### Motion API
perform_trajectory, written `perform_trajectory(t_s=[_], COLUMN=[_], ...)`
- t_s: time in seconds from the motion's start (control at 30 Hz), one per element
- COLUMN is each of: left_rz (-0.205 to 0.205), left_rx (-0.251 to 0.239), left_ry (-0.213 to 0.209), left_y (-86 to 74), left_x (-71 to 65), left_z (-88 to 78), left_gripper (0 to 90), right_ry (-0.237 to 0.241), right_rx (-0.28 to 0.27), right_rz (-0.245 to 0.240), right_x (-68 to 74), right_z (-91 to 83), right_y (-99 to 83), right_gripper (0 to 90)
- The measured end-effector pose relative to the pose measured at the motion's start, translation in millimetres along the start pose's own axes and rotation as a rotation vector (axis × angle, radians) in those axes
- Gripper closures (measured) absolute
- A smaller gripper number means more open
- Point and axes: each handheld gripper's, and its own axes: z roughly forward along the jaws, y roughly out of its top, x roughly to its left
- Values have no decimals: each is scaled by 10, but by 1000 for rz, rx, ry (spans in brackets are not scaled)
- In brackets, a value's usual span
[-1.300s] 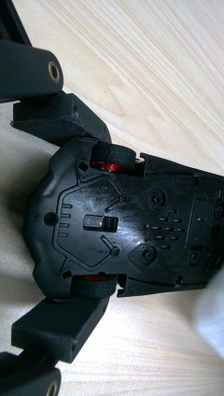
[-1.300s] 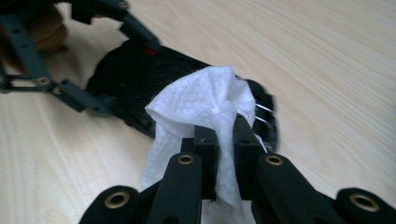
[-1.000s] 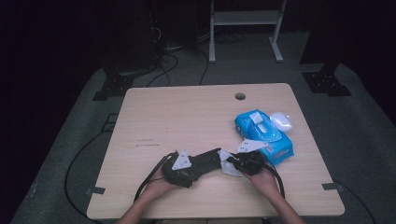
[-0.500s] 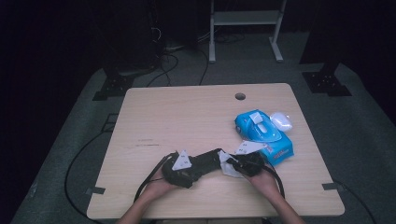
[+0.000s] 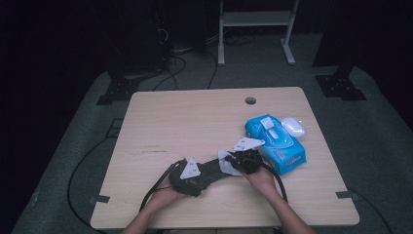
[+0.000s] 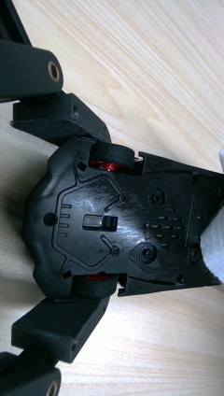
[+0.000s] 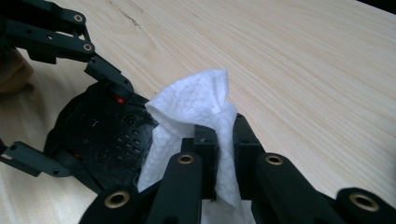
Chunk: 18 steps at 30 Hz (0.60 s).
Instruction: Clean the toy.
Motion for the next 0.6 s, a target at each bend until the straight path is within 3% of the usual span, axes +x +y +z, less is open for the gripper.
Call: perform_trajectory(t_s=[0.17,0.33,0.6], left_rz=[-5,-7,1], left_rx=[-4,-2,-6], left_ry=[-9,-9,-1], left_y=[-8,1,27], left_x=[8,10,-16], left_z=[0,9,34], left_gripper=[243,243,243], right_ry=[-24,-11,80], right_rx=[12,38,57], right_rz=[25,11,-42], right_x=[-78,-11,256], right_z=[-141,-257,-59], right_y=[-133,-247,-91], right_gripper=[834,835,836])
